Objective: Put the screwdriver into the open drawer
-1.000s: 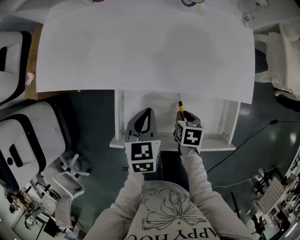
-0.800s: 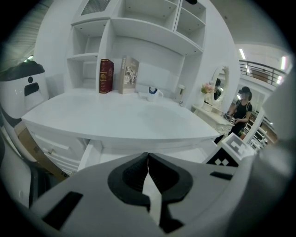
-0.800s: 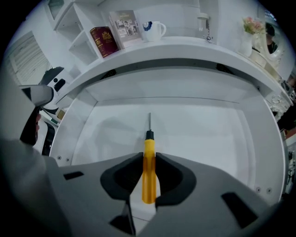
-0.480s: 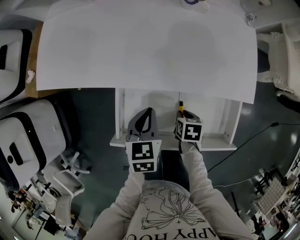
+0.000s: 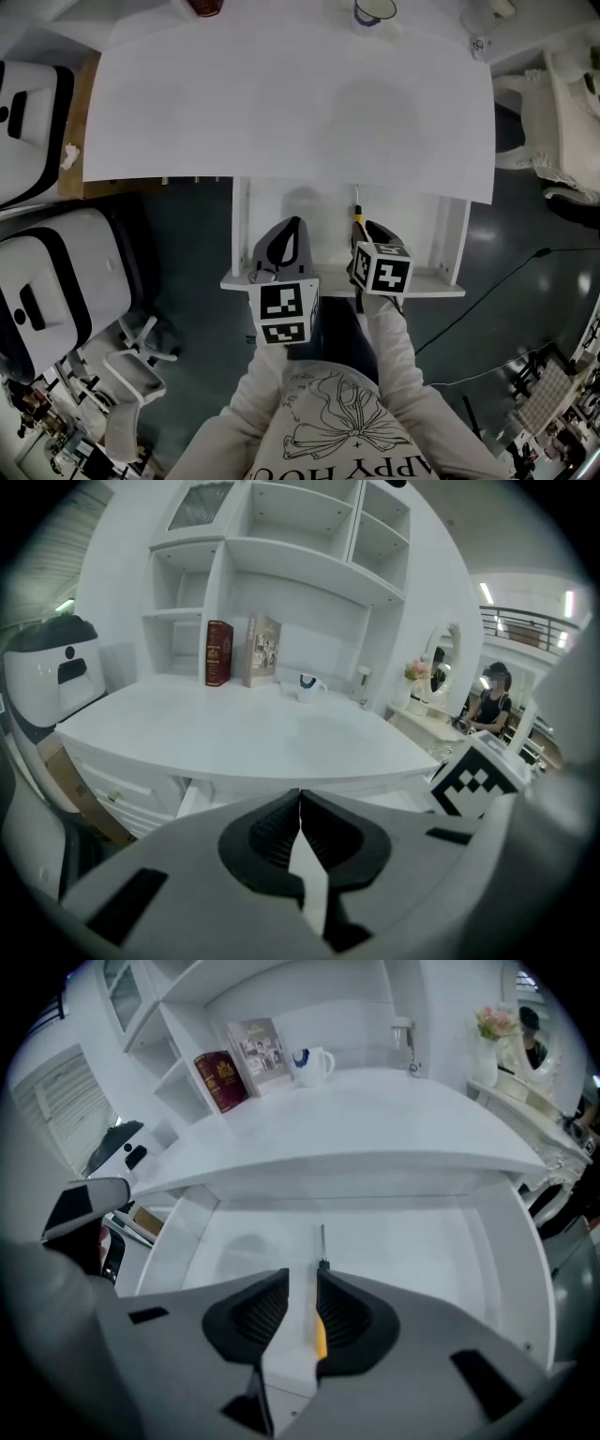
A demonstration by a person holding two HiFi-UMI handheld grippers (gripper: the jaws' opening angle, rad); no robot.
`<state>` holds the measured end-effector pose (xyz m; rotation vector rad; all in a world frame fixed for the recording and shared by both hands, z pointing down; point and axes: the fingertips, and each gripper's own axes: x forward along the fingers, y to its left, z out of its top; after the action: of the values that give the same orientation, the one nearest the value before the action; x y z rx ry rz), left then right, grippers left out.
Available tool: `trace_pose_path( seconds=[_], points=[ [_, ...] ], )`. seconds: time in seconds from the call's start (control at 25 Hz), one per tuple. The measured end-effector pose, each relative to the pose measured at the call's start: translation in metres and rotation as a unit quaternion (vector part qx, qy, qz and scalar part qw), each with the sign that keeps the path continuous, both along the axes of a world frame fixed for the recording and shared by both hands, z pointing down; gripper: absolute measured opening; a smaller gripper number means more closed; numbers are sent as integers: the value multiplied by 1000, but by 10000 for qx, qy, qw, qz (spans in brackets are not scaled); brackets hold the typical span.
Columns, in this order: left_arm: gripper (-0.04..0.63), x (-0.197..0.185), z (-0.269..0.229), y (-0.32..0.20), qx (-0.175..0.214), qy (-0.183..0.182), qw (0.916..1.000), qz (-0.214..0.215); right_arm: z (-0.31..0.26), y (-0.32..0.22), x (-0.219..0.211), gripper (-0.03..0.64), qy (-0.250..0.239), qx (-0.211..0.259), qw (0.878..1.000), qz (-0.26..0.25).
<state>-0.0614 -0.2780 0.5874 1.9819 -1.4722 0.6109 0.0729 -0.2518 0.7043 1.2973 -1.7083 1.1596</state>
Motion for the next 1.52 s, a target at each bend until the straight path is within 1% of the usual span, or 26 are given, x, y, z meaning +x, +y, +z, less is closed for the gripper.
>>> trace_pose_path(
  seconds=[0.16,0.24,0.44,0.6,0.84,1.04,1.32,1.52],
  points=[
    [6,4,-29,5,238,44,9997,-20,-46,0,1,62,22,491,9988,47],
    [6,6,-45,5,425,86,9991,-33,-71,-4,3,51,25,788,9968,95],
    [6,12,-91,5,919,97,9957,-27,-137,-11,10,34,-29,1561,9874,241],
    [6,14,-134,8,1317,71,9913,-53,-192,-11,19,28,-71,2155,9759,335],
    [6,19,-193,16,1896,74,9818,-68,-270,-6,31,21,-27,3070,9507,426],
    [6,23,-232,25,2294,63,9733,-64,-313,1,35,20,-66,3552,9339,402],
    [6,21,-276,34,2783,30,9604,-110,-355,7,41,15,-90,4046,9134,443],
    [6,18,-292,39,2973,9,9546,-176,-375,8,43,12,-110,4288,9023,432]
  ],
)
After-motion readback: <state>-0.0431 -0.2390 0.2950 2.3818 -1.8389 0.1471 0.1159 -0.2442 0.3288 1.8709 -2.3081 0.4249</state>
